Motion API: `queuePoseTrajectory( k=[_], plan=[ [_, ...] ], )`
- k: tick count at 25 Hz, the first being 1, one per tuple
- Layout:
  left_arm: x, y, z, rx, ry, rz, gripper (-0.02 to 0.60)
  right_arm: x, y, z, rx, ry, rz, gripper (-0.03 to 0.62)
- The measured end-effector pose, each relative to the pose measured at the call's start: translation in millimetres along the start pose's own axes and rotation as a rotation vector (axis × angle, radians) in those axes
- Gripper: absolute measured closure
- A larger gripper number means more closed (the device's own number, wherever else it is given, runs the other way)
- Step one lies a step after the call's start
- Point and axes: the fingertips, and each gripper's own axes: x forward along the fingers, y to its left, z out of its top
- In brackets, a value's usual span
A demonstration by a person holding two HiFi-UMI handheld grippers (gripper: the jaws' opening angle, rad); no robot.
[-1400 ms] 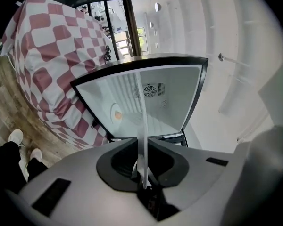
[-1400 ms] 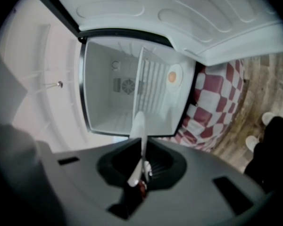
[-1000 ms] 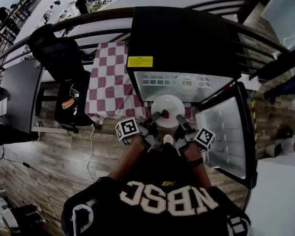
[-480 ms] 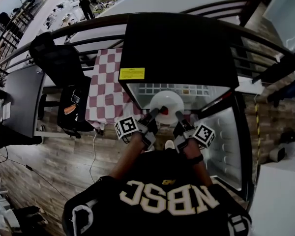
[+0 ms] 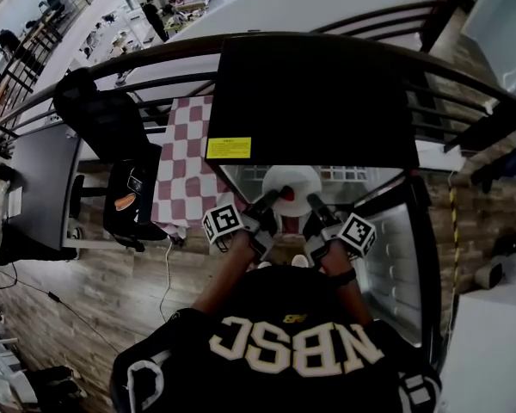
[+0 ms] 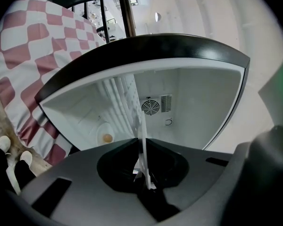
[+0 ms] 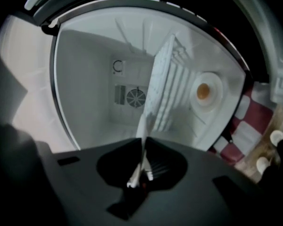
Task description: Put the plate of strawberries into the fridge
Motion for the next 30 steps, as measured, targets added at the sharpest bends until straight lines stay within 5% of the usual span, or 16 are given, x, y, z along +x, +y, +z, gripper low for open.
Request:
queuePoseTrajectory(
  k=[21,30],
  plan=[
    [25,10,10,-0.055,0.008,0.003,0.541,17,-7,23,0.016,-0.009,-0.003,0.553],
    [26,8,13,-0.009,-0.021,0.0,0.541,16,-4,27,-0.045,-0.023,-0.005,0.551]
  ],
)
